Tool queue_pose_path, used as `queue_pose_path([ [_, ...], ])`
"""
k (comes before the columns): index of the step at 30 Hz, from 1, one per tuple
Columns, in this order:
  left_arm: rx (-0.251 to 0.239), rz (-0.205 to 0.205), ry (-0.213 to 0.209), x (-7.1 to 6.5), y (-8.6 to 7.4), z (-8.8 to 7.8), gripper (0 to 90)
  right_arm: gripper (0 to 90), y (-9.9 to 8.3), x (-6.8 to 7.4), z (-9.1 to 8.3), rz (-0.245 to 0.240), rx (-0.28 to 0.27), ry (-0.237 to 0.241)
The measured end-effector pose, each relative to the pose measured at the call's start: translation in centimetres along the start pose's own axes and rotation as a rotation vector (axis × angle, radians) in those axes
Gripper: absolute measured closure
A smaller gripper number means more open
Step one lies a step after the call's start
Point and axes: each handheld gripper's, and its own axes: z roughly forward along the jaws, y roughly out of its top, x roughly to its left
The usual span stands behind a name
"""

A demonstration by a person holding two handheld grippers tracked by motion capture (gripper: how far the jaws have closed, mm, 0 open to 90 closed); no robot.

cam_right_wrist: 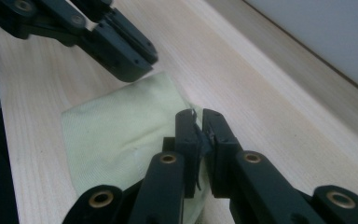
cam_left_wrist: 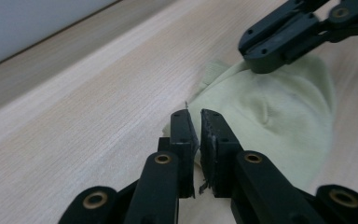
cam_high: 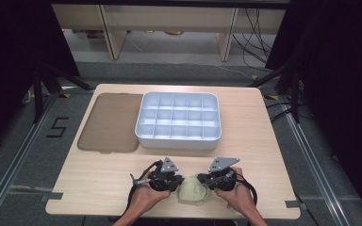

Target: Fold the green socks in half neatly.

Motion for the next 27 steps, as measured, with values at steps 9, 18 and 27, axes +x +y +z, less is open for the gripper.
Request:
queue_pose_path([
  [9, 0.011, -0.013, -0.073, -1.6, -1.6, -0.7, 84.9, 84.6, 0.0, 0.0, -0.2, 0.004, -0.006, 0.011],
  [18, 0.037, 0.028, -0.061, -2.5, -1.7, 0.2, 83.9, 84.7, 0.0, 0.1, 0.0, -0.016, 0.000, 0.023],
  [27, 0.020, -0.085, -0.070, -2.3, -2.4, -1.1, 61.7, 84.7, 0.2, 0.2, -0.2, -0.014, -0.020, 0.024],
])
